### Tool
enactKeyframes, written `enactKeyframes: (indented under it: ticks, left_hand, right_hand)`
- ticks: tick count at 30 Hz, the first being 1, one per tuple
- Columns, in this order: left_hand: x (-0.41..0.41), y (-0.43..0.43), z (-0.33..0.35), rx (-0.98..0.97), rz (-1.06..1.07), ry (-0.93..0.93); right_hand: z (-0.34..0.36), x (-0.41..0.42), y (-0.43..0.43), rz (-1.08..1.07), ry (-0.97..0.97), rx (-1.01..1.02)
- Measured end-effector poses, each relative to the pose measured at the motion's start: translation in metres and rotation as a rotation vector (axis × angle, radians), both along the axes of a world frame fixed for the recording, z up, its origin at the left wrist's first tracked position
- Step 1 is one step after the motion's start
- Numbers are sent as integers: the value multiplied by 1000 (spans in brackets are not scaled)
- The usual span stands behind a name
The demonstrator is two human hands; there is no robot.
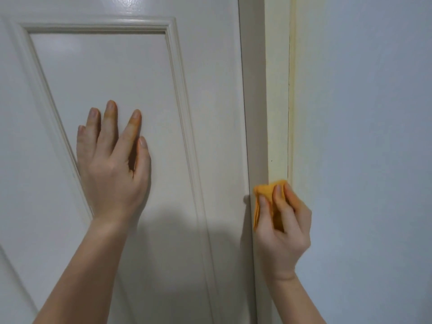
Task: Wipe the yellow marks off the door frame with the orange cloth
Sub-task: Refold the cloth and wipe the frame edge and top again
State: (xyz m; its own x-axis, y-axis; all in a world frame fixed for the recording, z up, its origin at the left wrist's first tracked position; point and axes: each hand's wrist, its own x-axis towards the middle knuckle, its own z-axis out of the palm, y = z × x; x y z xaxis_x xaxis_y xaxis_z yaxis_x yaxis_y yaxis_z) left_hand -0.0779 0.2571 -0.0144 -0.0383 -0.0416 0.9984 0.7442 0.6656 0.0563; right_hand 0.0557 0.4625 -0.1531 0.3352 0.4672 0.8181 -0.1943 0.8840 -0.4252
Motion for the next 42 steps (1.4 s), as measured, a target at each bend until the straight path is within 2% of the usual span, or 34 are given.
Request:
enactKeyframes:
  ticks: [3, 7, 10, 14, 23, 33, 42]
  left_hand:
    - [0, 0, 0, -2, -6, -1]
    - [2, -1, 1, 21, -32, 4]
    - [3, -2, 3, 24, -75, -17]
    - [1, -7, 15, 35, -123, 12]
    - [-10, -7, 69, 31, -83, 101]
    - [-7, -11, 84, 2, -111, 88]
    - [-12, -11, 108, 26, -125, 109]
  right_hand:
    - [31, 0, -2, 33, 6, -20]
    - [-3, 12, -5, 22, -83, -33]
    - [-25, 14, -18, 53, -55, -149]
    - [-18, 6, -27, 54, -8, -221]
    - [84, -1, -10, -9, 5, -76]
    - [174, -5, -3, 64, 37, -50]
    - [238, -7, 2, 38, 50, 11]
